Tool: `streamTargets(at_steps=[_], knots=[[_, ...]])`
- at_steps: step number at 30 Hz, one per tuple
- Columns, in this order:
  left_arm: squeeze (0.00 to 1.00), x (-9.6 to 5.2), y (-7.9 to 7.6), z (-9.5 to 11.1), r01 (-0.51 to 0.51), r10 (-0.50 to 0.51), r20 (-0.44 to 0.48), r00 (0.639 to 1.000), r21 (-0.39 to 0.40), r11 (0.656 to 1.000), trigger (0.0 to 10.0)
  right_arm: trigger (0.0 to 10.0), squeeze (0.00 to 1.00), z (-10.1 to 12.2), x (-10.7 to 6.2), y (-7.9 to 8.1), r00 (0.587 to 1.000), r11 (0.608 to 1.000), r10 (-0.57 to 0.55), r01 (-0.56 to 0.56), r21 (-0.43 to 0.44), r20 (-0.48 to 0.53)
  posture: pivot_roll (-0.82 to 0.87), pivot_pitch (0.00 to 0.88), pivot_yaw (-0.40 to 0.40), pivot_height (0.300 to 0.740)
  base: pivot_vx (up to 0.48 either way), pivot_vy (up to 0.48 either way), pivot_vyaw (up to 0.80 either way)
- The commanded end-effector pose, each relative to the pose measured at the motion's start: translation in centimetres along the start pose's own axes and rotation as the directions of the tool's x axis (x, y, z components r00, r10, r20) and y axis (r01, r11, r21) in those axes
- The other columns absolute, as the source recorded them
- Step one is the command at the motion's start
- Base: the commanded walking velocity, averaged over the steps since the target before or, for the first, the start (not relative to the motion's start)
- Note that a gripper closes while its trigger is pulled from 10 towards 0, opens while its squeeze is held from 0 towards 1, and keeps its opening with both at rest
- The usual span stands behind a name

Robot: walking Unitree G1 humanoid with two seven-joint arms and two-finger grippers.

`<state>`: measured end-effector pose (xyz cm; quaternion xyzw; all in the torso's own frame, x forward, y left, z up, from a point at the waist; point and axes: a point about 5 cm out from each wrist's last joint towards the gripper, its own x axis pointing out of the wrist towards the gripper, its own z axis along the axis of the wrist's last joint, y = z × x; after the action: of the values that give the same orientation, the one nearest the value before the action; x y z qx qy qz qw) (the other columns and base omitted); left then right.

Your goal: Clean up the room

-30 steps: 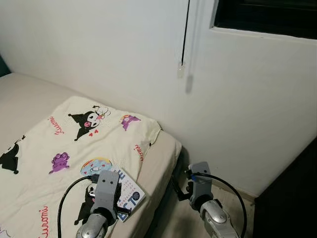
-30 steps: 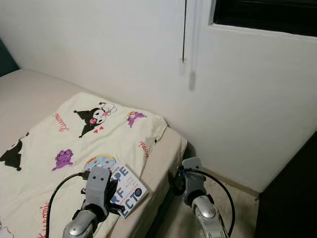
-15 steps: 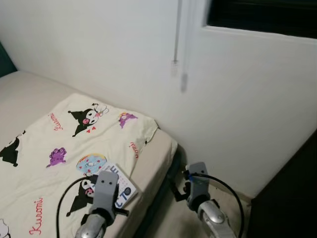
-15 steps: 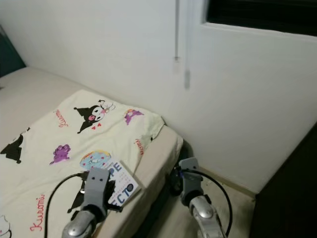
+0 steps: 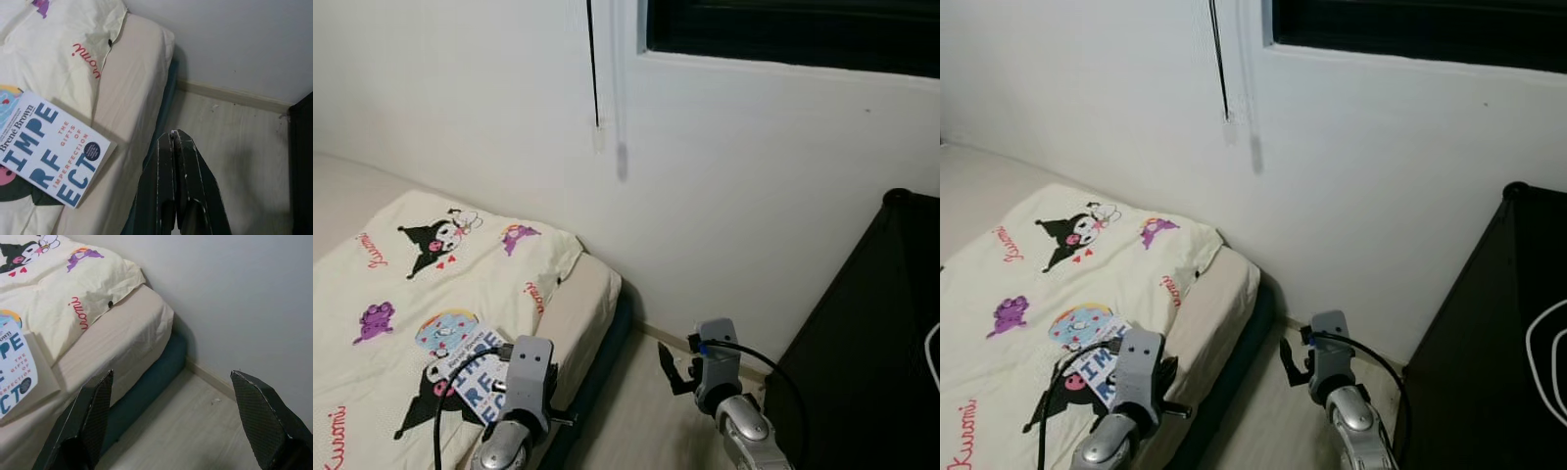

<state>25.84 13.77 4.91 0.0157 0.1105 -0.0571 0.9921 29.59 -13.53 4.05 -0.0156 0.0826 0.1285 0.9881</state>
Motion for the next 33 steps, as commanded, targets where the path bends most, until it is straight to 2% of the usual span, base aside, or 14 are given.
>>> streamTargets(at_steps=[1, 11, 33], knots=[[0.0, -0.28, 0.62, -0.63, -0.019, 0.02, -0.03, 0.999, 0.02, 1.0, 10.0, 10.0, 0.0, -0.3, -0.03, 0.35, 1.0, 1.0, 0.008, -0.008, 0.017, -0.013, 0.02, 0.172, 0.024, 0.74, 0.0, 0.0, 0.0], [0.0, -0.25, 0.41, -0.52, -0.012, 0.013, -0.021, 1.0, 0.021, 1.0, 10.0, 10.0, 0.0, -0.38, -0.08, 0.35, 1.0, 1.0, 0.02, -0.021, -0.022, -0.023, 0.02, 0.172, 0.023, 0.74, 0.0, 0.0, 0.0], [0.0, -0.46, 0.34, -0.82, -0.017, 0.017, -0.018, 1.0, 0.016, 1.0, 10.0, 10.0, 0.0, -0.32, -0.04, 0.56, 0.999, 0.997, 0.047, -0.048, -0.056, -0.023, 0.01, 0.154, 0.012, 0.74, 0.0, 0.0, 0.8]])
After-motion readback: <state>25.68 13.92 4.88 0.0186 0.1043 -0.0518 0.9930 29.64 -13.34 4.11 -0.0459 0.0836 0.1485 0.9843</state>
